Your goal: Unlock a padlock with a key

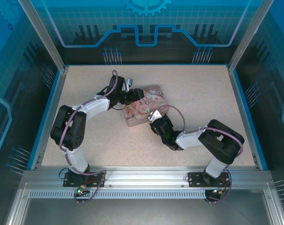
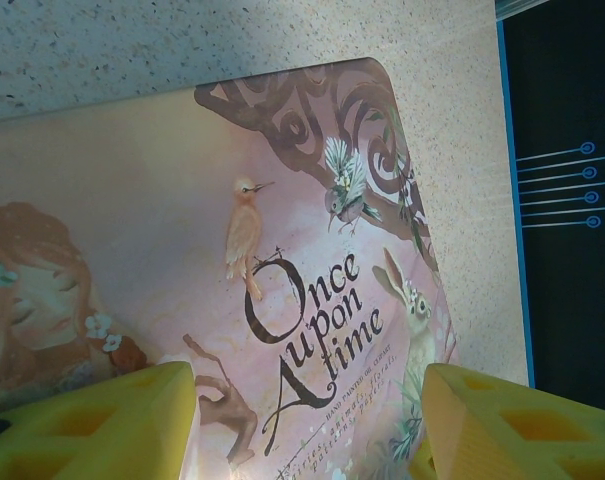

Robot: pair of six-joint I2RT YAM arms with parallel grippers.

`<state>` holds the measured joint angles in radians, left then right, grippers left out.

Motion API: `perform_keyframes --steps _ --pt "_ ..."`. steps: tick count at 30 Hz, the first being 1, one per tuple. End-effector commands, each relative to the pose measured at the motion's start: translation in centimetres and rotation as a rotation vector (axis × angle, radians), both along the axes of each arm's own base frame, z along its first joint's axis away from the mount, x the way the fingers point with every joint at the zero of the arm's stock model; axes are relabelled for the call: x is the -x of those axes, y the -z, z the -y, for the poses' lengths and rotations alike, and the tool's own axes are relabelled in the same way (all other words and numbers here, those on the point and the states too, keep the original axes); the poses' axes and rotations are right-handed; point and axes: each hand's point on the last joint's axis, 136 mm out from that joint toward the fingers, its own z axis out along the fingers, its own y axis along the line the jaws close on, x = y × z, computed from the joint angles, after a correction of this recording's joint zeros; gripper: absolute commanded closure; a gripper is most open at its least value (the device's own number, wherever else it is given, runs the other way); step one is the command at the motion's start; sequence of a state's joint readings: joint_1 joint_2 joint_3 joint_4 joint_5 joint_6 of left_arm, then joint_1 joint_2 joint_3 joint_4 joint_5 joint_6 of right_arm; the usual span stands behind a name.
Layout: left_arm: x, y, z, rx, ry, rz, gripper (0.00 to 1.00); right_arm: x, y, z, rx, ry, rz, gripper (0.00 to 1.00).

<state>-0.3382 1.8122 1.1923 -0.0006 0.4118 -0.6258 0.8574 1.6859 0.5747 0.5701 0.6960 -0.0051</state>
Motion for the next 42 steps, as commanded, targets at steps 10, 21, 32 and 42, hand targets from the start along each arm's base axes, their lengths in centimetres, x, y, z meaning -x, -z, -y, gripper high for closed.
perform_keyframes --steps 10,21,32,42 --pt "0.2 2.0 -0.5 -0.037 -0.001 -0.035 0.38 -1.0 0.7 -2.9 0.029 -0.114 0.005 0.43" --pt "0.2 2.3 -0.6 -0.046 -0.005 -0.046 0.39 -1.2 1.3 -4.7 0.034 -0.189 -0.008 0.52" --pt "0.2 2.5 -1.0 -0.047 -0.011 -0.044 0.39 1.5 0.3 -4.1 -0.016 -0.245 -0.061 0.88" --pt "0.2 2.5 -0.9 -0.036 -0.010 -0.045 0.39 0.3 0.8 -2.4 0.031 -0.198 -0.047 0.71"
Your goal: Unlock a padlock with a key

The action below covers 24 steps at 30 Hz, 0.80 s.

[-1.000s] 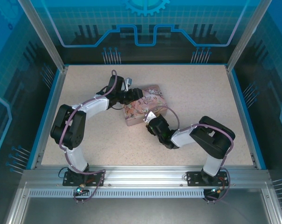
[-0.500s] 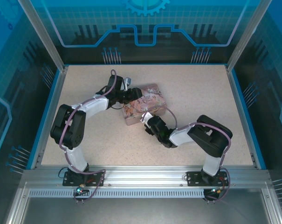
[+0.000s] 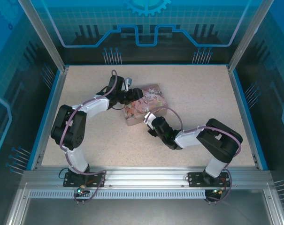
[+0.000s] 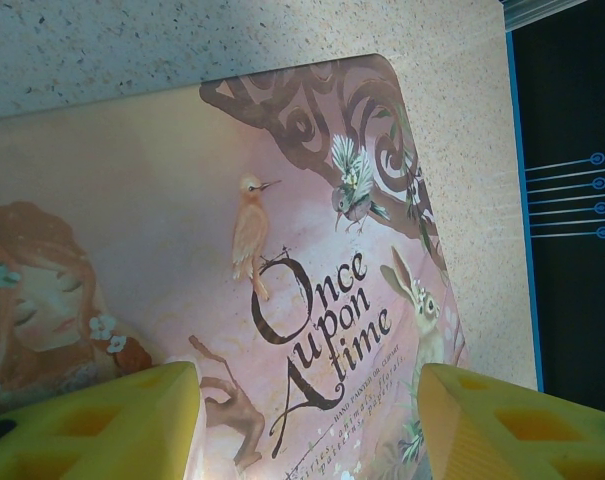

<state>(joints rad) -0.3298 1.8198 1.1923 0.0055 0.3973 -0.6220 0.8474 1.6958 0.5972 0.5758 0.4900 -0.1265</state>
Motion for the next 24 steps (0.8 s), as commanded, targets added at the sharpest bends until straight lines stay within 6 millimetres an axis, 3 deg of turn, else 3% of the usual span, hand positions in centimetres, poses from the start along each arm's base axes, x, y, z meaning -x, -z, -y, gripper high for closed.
perform_keyframes --steps 1,9,13,19,24 --pt "0.6 2.1 -0.4 -0.024 0.006 -0.047 0.39 -0.6 0.6 1.0 0.027 0.025 0.004 0.67" --pt "0.6 2.6 -0.4 -0.032 0.011 -0.055 0.40 -2.7 1.3 0.9 0.023 0.050 0.011 0.52" --pt "0.4 2.9 -0.2 -0.030 0.014 -0.065 0.40 -3.2 1.4 -0.3 0.000 0.019 0.005 0.48" --pt "0.3 3.1 -0.2 -0.031 0.010 -0.070 0.40 -3.0 1.7 -2.1 -0.029 -0.041 -0.008 0.47" --pt "0.2 3.3 -0.3 -0.036 0.008 -0.078 0.41 -2.8 0.8 -2.9 -0.057 -0.067 0.006 0.54"
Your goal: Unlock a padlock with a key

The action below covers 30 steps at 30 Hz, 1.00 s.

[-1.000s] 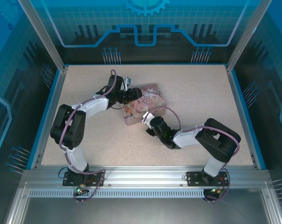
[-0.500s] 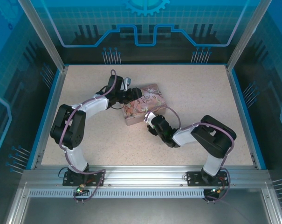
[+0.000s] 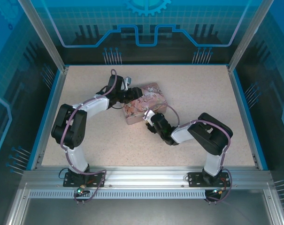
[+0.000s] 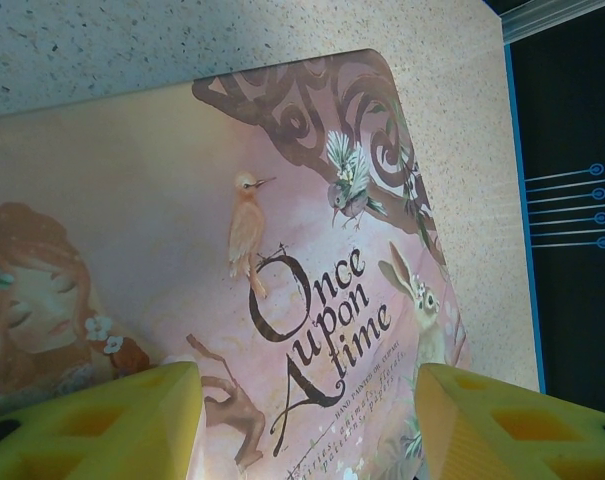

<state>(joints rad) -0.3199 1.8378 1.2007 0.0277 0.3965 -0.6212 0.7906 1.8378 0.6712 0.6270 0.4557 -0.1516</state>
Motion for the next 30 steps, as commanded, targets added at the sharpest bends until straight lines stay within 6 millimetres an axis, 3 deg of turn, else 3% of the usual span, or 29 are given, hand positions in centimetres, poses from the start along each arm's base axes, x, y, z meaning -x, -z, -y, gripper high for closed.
perform_keyframes --steps 1,8,21,27,30 --pt "1.0 3.3 0.0 -0.041 0.017 -0.093 0.41 -0.2 -1.8 -2.9 -0.089 -0.086 0.029 0.55" --pt "1.0 3.3 -0.1 -0.045 0.014 -0.094 0.41 0.2 -4.1 -4.2 -0.151 -0.135 0.041 0.63" --pt "1.1 3.3 -0.1 -0.046 0.018 -0.092 0.41 1.1 -2.8 -3.1 -0.118 -0.113 -0.005 0.93" --pt "1.2 3.4 -0.2 -0.053 0.019 -0.090 0.41 1.2 -2.6 -1.1 -0.124 -0.076 -0.041 0.98" --pt "1.4 3.5 -0.3 -0.059 0.020 -0.091 0.41 2.0 -2.9 -1.1 -0.164 -0.131 -0.121 0.98"
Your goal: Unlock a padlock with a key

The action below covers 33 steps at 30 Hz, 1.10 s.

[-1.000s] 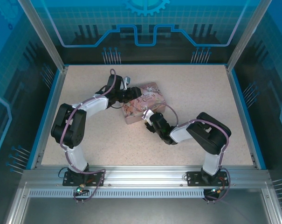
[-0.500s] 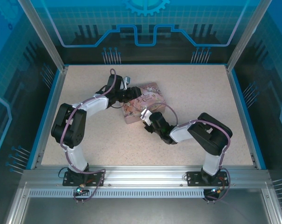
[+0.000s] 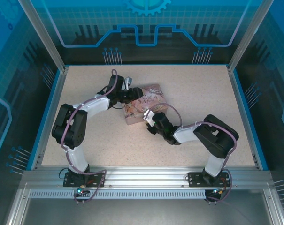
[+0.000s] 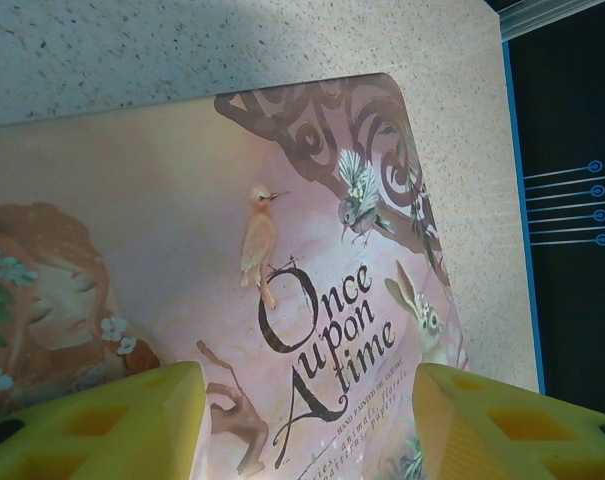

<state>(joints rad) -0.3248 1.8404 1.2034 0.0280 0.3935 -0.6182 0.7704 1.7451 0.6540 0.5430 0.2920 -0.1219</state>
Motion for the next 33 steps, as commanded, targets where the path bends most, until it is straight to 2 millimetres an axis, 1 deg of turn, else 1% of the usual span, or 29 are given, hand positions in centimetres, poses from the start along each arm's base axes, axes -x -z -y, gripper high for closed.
perform_keyframes --steps 1,6,13,17,20,23,29,33 --pt "1.3 3.4 -0.5 -0.056 0.016 -0.091 0.41 0.6 -2.1 -0.2 -0.092 -0.049 -0.062 0.98" --pt "1.4 3.5 -0.7 -0.060 0.015 -0.091 0.41 1.9 -2.6 -0.1 -0.136 -0.110 -0.161 0.99" --pt "1.7 3.8 -0.7 -0.050 0.012 -0.094 0.42 2.2 -1.8 0.6 -0.195 -0.113 -0.261 0.99" --pt "1.8 3.8 -0.6 -0.046 0.013 -0.095 0.42 2.6 -1.1 0.1 -0.246 -0.157 -0.355 0.98" --pt "1.8 3.8 -0.6 -0.048 0.013 -0.095 0.42 2.7 -1.4 -0.3 -0.300 -0.190 -0.407 0.98" --pt "2.0 3.9 -0.7 -0.047 0.012 -0.097 0.42 2.7 -1.6 -0.2 -0.353 -0.200 -0.455 0.98" --pt "2.5 4.0 -1.0 -0.051 0.001 -0.104 0.42 1.8 -1.3 1.6 -0.420 -0.108 -0.451 0.98" --pt "3.2 4.4 -1.0 -0.055 -0.002 -0.117 0.44 1.2 -0.9 2.6 -0.443 -0.040 -0.439 0.98"
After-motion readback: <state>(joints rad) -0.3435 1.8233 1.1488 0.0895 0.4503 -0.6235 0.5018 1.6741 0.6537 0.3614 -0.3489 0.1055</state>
